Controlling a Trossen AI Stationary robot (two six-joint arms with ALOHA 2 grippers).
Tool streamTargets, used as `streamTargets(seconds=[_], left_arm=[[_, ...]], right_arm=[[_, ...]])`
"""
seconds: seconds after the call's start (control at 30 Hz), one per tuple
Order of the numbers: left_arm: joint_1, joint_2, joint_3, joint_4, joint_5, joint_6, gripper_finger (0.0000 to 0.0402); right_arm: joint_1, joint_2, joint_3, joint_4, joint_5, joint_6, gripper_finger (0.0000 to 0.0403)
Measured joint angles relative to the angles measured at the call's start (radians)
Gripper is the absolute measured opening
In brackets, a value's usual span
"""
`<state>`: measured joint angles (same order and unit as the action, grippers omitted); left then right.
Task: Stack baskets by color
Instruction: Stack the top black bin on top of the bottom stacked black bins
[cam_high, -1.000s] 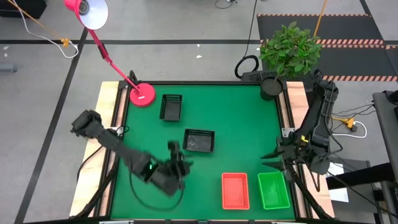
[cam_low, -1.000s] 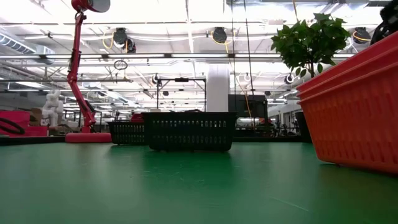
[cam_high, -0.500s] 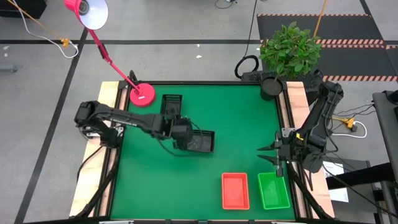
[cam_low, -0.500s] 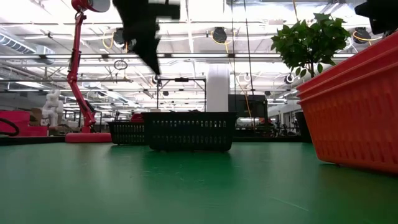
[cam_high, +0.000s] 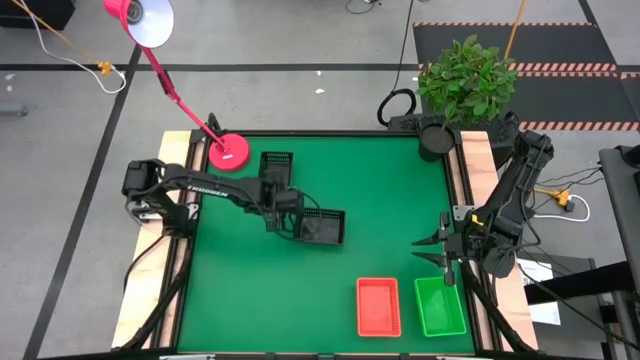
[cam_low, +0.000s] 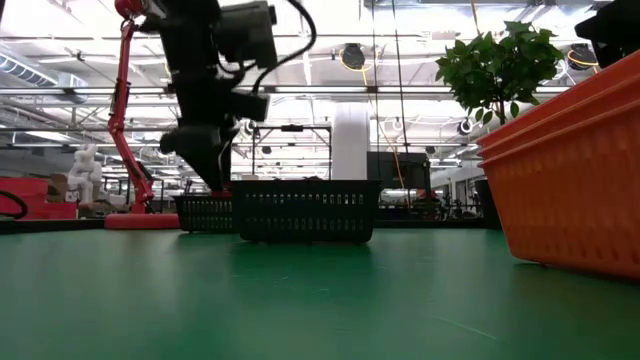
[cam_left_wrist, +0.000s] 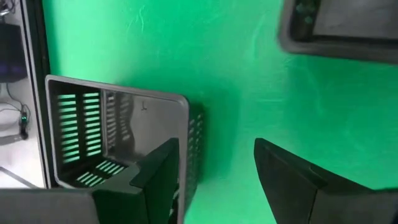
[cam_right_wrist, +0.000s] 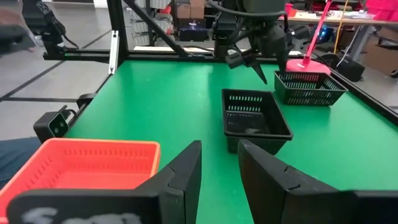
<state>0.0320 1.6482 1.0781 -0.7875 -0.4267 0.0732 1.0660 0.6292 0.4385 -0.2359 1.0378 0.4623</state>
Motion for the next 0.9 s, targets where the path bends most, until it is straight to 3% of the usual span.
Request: streamTargets(seconds=[0.37, 0.47, 0.7, 0.9], left_arm=[[0.129, 0.0, -0.122, 0.184, -0.003, 0.155, 0.0202], [0.132, 0.001, -0.137, 0.211, -0.002, 0.193, 0.0161], [0.101, -0.005, -0.135, 0.202, 0.0, 0.297, 0.0017], [0.029, -0.041, -0.09, 0.113, -0.038, 0.332, 0.0023]], right_arm=[[0.0, 0.0, 0.0, 0.0, 0.001, 0.004, 0.0102], [0.0, 0.0, 0.0, 0.0, 0.002, -0.001, 0.0102], [0.0, 0.0, 0.0, 0.0, 0.004, -0.01, 0.0102], [0.0, 0.001, 0.0, 0.0, 0.005, -0.006, 0.0102]])
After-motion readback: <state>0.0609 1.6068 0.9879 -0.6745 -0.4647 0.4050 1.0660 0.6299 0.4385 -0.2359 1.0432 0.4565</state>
